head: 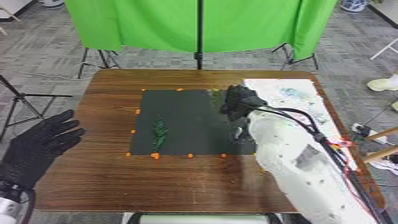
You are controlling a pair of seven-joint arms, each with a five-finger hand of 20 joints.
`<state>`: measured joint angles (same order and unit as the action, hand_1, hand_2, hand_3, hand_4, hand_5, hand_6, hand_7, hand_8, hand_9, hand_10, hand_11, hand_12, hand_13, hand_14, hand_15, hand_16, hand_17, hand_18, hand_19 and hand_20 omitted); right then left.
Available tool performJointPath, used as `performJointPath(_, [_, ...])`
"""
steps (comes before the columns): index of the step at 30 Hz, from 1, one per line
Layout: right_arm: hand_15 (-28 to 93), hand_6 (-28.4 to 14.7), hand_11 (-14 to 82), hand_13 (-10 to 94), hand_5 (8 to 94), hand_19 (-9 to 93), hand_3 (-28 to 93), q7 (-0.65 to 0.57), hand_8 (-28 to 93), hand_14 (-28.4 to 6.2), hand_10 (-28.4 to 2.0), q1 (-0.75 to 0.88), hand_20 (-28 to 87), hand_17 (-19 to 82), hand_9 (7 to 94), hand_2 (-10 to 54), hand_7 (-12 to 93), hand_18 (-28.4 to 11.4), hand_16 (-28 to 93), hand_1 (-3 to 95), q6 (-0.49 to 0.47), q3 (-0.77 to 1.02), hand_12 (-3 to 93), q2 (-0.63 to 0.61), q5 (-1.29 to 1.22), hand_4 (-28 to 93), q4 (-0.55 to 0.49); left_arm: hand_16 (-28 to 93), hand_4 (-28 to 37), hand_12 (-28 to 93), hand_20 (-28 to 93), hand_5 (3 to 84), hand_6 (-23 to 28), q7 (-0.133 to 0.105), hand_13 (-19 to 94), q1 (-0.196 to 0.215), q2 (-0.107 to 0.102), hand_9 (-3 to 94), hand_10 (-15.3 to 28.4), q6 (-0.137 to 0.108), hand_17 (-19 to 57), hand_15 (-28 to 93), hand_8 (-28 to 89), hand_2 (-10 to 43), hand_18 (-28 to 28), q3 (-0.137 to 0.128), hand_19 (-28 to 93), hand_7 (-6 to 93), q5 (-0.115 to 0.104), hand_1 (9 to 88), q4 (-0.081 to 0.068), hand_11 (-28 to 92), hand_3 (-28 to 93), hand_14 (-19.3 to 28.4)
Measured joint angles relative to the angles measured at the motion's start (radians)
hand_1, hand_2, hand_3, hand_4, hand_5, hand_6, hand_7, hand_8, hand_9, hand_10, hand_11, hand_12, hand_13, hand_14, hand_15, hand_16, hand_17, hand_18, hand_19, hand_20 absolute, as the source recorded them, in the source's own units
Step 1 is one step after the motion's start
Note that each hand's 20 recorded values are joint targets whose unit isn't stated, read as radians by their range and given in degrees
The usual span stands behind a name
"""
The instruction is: Arrange flowers
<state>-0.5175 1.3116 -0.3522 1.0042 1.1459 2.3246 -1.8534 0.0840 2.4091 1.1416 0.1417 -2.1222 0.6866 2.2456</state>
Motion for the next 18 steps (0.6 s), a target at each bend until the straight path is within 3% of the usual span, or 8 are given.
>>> performJointPath(7, [79, 0.1, 65.0, 90, 88.7, 93, 88, -0.054, 0, -5.8, -5.9, -0.041, 59, 54, 93.7, -6.6, 48, -21.2, 32, 36.9, -0.067, -0.07, 33.3, 0.158, 0.071, -24, 0.11, -2, -25.9, 15, 8, 35.1, 3.5, 0.001, 23, -0.005, -0.001, 30.3, 12.3, -0.001, -8.3, 41, -11, -1.2, 21.8, 0.015, 47, 19.5, 0.0, 24.9, -0.001, 26, 72, 15.4])
performJointPath(13, [78, 0.4, 65.3, 90, 89.5, 93, 87, -0.097, -4, -5.4, -5.8, -0.04, 59, 55, 93.7, -5.5, 47, -21.2, 31, 36.1, -0.14, -0.136, 32.3, 0.184, 0.129, -24, 0.138, -2, -25.9, 15, 8, 35.2, 3.5, 0.006, 23, -0.007, -0.004, 30.3, 12.4, -0.001, -8.3, 41, -11, -1.3, 21.8, 0.02, 47, 19.5, -0.001, 24.8, -0.001, 26, 72, 15.4])
performJointPath(18, [78, 0.7, 65.5, 91, 90.1, 93, 87, -0.119, -15, -4.7, -5.5, -0.032, 59, 55, 93.7, -3.7, 48, -21.0, 31, 35.1, -0.168, -0.136, 31.3, 0.206, 0.124, -23, 0.158, -2, -26.0, 15, 8, 35.2, 3.5, 0.01, 23, -0.012, -0.01, 30.3, 12.4, -0.001, -8.3, 40, -11, -1.3, 21.8, 0.024, 47, 19.5, -0.001, 24.7, -0.004, 26, 72, 15.4])
